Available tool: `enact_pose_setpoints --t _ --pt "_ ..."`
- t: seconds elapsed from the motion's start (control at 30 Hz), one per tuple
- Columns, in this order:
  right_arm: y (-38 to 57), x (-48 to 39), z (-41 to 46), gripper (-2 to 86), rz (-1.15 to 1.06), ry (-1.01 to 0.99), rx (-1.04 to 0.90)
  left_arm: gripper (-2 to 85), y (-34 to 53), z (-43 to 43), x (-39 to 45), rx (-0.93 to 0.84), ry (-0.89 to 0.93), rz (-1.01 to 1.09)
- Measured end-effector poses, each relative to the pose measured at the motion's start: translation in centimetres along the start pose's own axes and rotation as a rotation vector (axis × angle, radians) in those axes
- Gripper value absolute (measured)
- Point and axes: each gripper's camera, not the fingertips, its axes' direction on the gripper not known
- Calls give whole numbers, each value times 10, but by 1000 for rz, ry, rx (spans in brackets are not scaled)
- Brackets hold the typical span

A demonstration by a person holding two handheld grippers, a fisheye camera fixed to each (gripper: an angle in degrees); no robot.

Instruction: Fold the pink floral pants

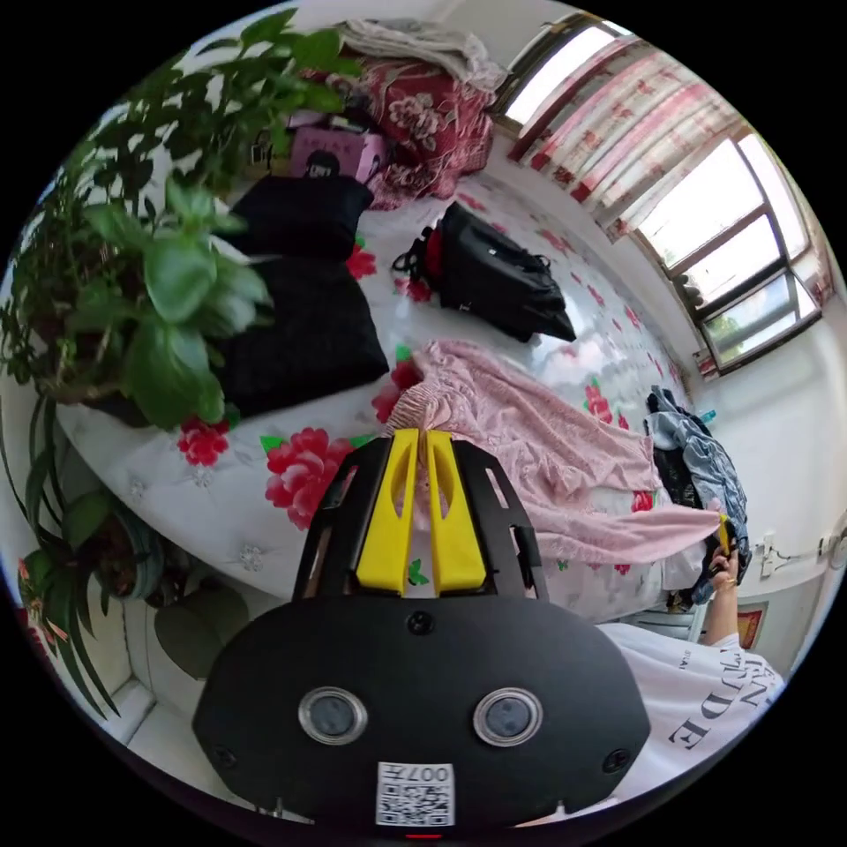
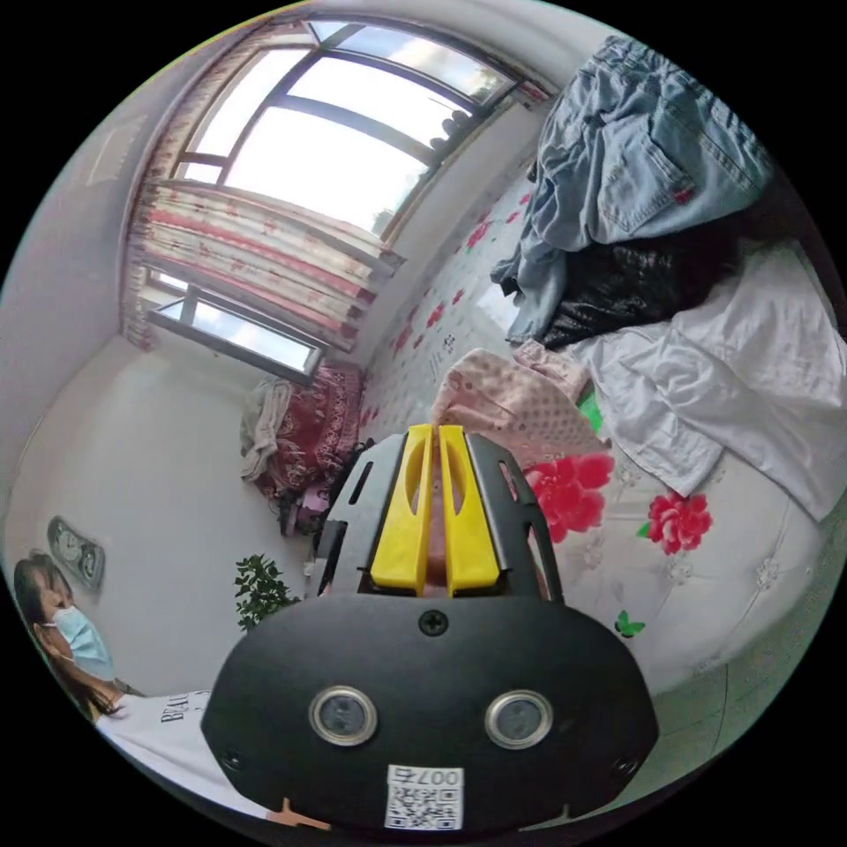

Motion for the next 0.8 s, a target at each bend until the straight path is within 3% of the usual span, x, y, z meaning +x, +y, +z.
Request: enact_pose_setpoints --t 0.13,0.2,0.37,0.43,0.63,0.8 --pt "4 -10 -30 -2 -91 -6 55 -3 13 -12 8 -45 -54 47" --pt "20 14 -22 0 -86 143 -8 4 37 13 -1 -136 -124 8" --pt "71 110 32 16 146 383 -215 77 86 87 -13 -339 -153 -133" --pt "89 129 48 22 180 444 -267 86 98 94 -9 -332 -165 -166" --pt "113 111 85 33 -17 580 -284 84 110 105 16 -326 -266 -175" --pt "125 94 154 34 -155 601 -385 16 110 118 28 -341 -352 -165"
